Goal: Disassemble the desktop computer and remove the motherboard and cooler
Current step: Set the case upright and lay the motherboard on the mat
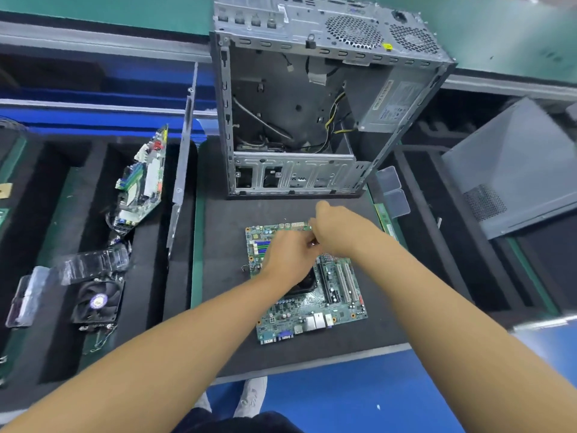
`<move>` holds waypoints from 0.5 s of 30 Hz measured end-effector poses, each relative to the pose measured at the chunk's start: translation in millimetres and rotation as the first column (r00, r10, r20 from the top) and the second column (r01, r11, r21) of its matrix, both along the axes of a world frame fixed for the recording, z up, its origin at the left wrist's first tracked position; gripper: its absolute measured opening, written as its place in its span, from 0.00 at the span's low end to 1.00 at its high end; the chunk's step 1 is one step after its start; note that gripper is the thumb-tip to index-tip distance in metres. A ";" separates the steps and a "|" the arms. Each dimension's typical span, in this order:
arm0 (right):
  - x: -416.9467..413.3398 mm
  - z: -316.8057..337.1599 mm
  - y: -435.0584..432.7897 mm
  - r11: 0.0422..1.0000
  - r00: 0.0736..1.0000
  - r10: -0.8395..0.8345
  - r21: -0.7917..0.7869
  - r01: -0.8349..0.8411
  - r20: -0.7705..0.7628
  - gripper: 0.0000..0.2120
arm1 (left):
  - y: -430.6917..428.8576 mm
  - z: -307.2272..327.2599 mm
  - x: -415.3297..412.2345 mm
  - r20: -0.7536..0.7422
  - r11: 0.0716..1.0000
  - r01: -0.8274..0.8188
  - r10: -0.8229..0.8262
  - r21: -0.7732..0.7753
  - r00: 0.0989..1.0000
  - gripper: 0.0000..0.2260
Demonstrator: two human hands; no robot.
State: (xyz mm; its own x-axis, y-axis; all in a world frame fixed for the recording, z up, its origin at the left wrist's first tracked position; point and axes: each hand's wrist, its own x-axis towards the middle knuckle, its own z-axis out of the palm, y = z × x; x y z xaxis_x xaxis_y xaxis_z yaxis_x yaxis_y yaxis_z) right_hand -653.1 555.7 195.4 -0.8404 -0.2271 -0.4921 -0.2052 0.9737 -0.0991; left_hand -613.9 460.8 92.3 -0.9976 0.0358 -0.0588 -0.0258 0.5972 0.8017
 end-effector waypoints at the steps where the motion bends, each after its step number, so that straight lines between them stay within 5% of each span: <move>1: -3.0 1.2 9.9 1.000 1.000 -0.025 -0.016 0.025 0.002 0.06 | 8.0 2.4 -3.5 0.011 1.000 0.028 -0.028 -0.013 1.000 0.14; 7: -8.2 1.4 45.5 0.997 0.997 0.062 0.047 -0.064 0.042 0.09 | 22.6 -0.5 -19.6 0.009 0.975 0.190 -0.193 0.115 0.981 0.05; 15: -14.2 15.3 74.7 0.989 0.987 0.130 0.064 -0.136 0.090 0.09 | 25.1 3.4 -43.9 0.011 0.884 0.440 -0.448 0.158 0.894 0.08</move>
State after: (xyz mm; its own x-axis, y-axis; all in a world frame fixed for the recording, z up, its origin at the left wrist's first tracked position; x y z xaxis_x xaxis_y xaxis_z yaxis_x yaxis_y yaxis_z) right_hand -667.3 630.3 210.8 -0.7594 -0.2962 -0.5793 -0.3266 0.9436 -0.0544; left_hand -657.8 485.9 95.7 -0.8716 0.4861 -0.0634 0.1756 0.4303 0.8854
